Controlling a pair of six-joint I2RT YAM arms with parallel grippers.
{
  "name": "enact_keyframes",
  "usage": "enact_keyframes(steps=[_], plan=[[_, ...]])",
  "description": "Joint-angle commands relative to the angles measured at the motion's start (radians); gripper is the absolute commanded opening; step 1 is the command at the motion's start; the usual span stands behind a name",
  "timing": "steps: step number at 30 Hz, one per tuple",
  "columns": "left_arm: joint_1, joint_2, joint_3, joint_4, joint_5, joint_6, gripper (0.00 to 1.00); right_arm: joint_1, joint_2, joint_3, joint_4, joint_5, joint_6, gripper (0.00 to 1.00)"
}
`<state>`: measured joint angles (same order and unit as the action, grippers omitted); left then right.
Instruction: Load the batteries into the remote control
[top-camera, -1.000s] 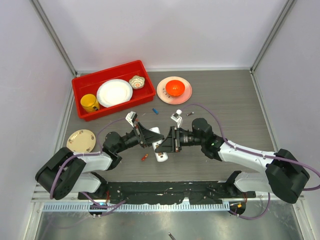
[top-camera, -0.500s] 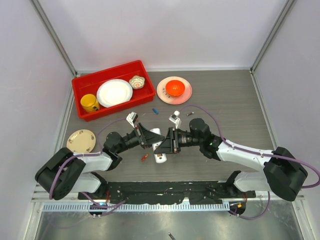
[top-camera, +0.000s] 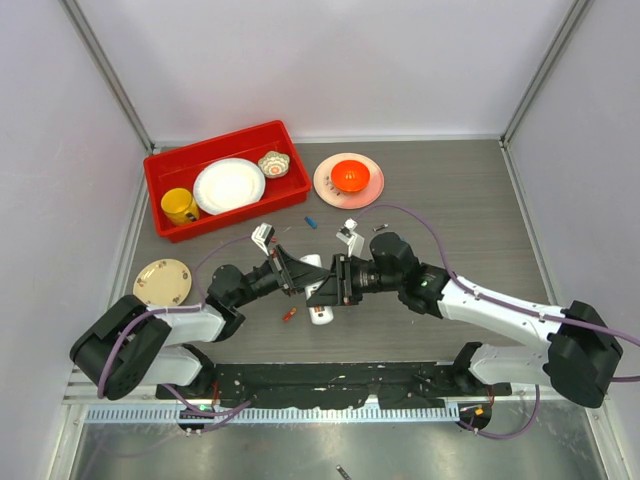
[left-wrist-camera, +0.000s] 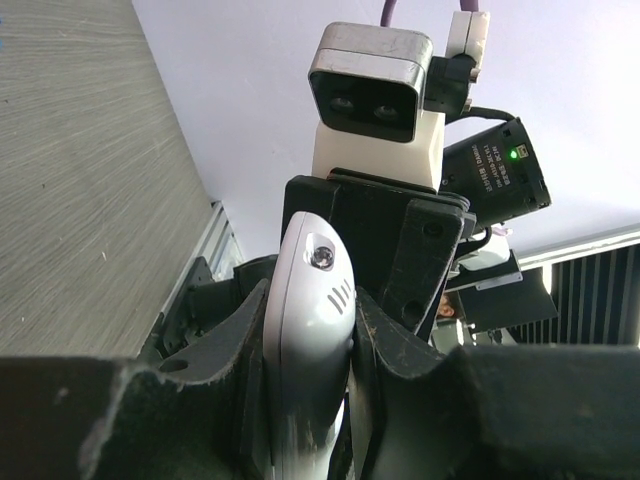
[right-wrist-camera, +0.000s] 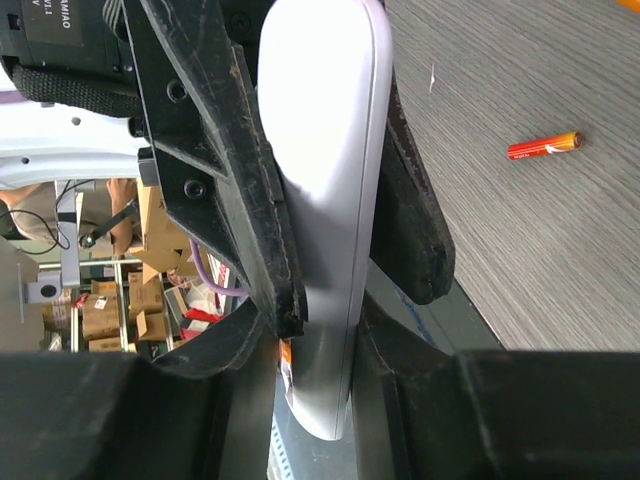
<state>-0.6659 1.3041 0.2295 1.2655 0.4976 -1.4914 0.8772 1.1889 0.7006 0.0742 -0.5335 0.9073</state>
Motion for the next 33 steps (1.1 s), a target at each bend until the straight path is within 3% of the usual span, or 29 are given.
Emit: enact_keyframes(steps=[1, 3, 5, 6, 12, 16, 20, 21, 24, 28, 33], plan=[[-0.034, -0.016, 0.036, 0.281, -0.007, -0.055, 0.0, 0.006, -0.006, -0.029, 0.067, 0.103, -0.059, 0.21], [-0.034, -0.012, 0.028, 0.281, -0.01, -0.049, 0.0, 0.003, -0.012, -0.029, 0.111, 0.073, -0.042, 0.46], [-0.034, -0.002, 0.018, 0.281, -0.017, -0.044, 0.0, -0.003, -0.029, -0.029, 0.139, 0.03, -0.028, 0.56], [-0.034, 0.003, 0.014, 0.281, -0.021, -0.038, 0.0, -0.006, -0.034, -0.026, 0.145, 0.018, -0.028, 0.69], [-0.029, 0.035, 0.016, 0.281, -0.047, -0.015, 0.0, -0.033, -0.126, 0.002, 0.023, 0.012, -0.096, 0.86], [0.003, 0.069, 0.019, 0.281, -0.039, -0.012, 0.0, -0.061, -0.201, 0.056, -0.134, 0.027, -0.192, 0.87], [0.077, 0.092, 0.011, 0.276, -0.014, -0.033, 0.0, -0.116, -0.258, 0.099, -0.305, 0.143, -0.286, 0.87], [0.09, 0.092, 0.01, 0.275, -0.01, -0.036, 0.0, -0.116, -0.262, 0.103, -0.379, 0.288, -0.301, 0.87], [0.132, 0.071, 0.01, 0.235, 0.016, -0.044, 0.0, -0.116, -0.233, 0.061, -0.45, 0.529, -0.309, 0.84], [0.175, -0.003, -0.004, 0.098, 0.051, -0.024, 0.0, -0.118, -0.157, -0.009, -0.424, 0.717, -0.291, 0.81], [0.259, -0.182, -0.024, -0.174, 0.058, 0.045, 0.0, -0.116, -0.08, -0.017, -0.289, 0.774, -0.306, 0.75]])
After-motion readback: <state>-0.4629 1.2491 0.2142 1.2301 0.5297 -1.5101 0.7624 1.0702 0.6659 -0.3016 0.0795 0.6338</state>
